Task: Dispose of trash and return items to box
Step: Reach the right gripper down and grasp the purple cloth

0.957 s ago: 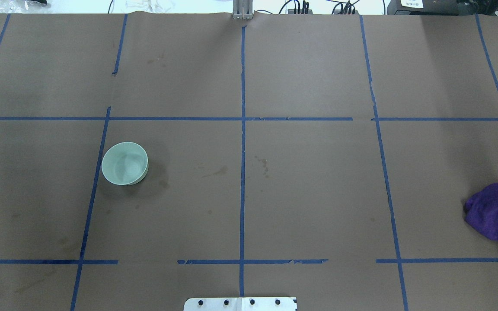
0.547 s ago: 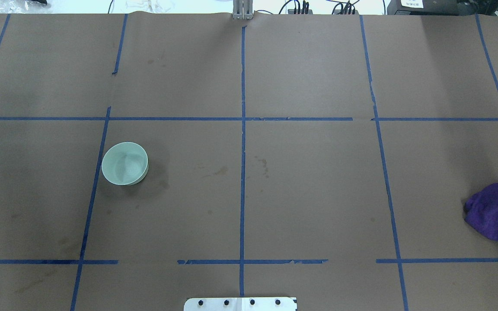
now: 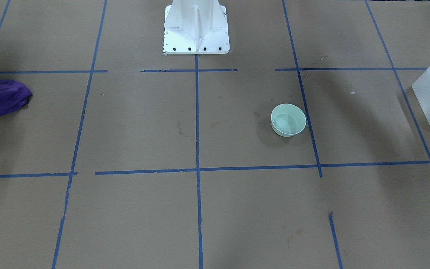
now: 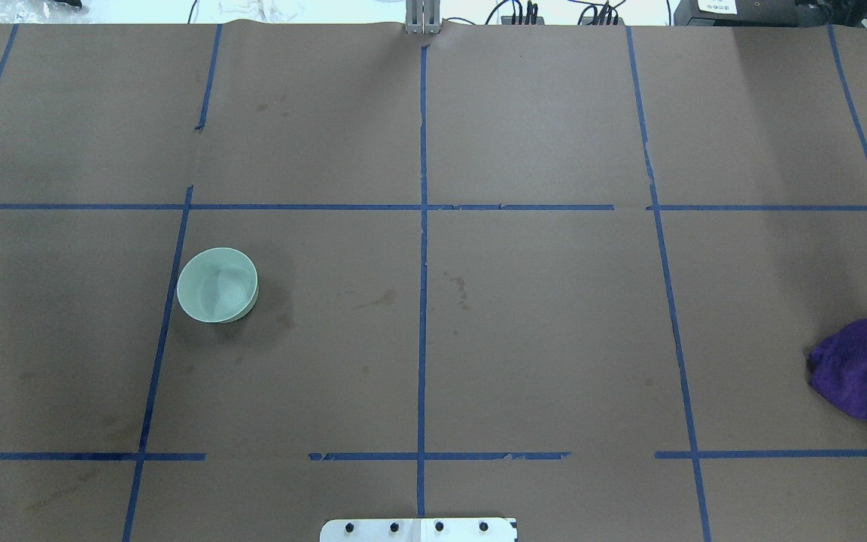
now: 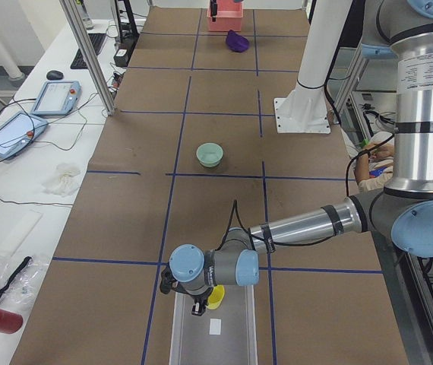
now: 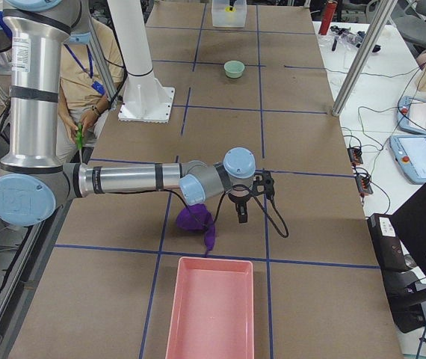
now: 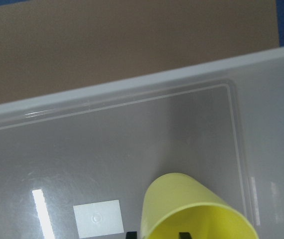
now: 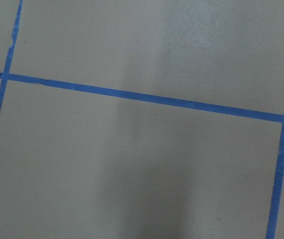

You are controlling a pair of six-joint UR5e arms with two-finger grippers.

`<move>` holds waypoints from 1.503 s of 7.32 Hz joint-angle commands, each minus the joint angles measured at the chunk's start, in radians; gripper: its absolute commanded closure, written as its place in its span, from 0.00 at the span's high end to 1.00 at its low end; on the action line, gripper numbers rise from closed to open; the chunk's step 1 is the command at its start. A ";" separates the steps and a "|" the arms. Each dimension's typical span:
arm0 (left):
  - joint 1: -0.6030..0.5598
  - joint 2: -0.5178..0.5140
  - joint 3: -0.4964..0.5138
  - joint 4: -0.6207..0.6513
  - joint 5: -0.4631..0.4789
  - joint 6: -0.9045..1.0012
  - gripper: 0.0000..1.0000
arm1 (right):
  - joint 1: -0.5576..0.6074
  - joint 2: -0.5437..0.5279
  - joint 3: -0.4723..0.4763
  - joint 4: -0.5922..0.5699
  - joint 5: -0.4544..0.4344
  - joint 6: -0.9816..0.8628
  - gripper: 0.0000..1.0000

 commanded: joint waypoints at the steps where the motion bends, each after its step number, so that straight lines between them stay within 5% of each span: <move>1: -0.013 -0.003 -0.166 0.084 0.002 -0.007 0.54 | -0.071 0.005 0.003 0.094 -0.020 0.159 1.00; 3: -0.015 -0.096 -0.377 0.351 0.003 -0.120 0.59 | -0.217 -0.032 0.003 0.221 -0.141 0.342 1.00; 7: -0.007 -0.164 -0.457 0.354 0.002 -0.350 0.61 | -0.225 -0.275 0.115 0.222 -0.167 0.344 1.00; 11: 0.001 -0.167 -0.498 0.356 0.002 -0.383 0.63 | -0.236 -0.247 0.081 0.221 -0.166 0.455 1.00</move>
